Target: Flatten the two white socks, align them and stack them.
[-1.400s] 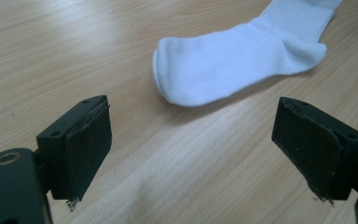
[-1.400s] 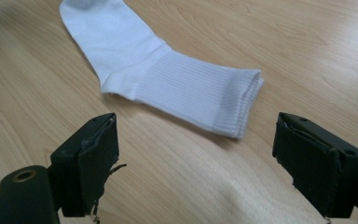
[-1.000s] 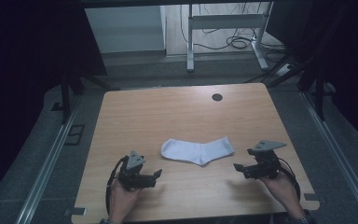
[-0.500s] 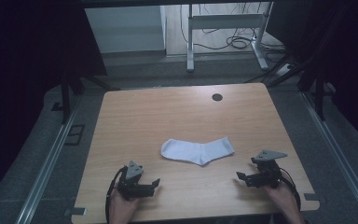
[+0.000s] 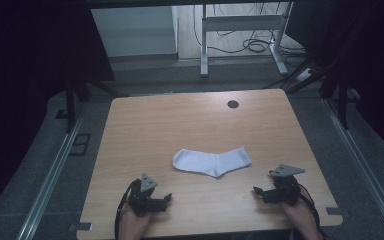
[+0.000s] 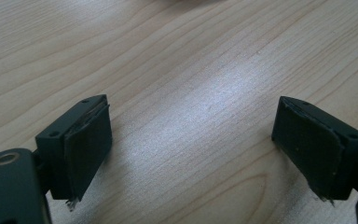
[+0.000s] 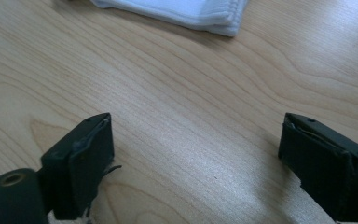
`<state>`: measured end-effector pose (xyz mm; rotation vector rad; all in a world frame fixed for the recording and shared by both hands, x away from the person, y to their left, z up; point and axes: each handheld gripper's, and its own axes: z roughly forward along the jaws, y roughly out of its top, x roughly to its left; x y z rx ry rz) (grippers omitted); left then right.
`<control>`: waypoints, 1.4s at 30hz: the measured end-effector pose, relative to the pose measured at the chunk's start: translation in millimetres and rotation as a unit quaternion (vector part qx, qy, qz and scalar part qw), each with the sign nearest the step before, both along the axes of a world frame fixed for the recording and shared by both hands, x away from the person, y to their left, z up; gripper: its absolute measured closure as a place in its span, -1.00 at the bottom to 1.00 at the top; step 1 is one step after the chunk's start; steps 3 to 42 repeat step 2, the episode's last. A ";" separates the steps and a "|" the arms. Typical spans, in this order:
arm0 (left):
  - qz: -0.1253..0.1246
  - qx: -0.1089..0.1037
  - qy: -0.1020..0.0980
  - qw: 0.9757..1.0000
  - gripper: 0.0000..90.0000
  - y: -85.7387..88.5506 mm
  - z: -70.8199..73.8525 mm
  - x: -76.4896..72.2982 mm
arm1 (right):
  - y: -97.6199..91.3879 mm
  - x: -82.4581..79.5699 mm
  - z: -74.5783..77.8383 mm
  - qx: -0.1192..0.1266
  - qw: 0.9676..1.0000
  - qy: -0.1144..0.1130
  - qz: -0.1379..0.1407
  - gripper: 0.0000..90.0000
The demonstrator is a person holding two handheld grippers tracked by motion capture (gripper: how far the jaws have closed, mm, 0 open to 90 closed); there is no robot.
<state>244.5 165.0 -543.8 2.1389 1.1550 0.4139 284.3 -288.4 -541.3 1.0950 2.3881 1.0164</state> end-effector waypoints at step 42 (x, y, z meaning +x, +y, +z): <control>0.000 0.000 0.000 1.000 -0.73 0.1 0.0 0.0 | -0.4 -0.3 0.1 0.000 1.000 -0.001 -0.003 -0.73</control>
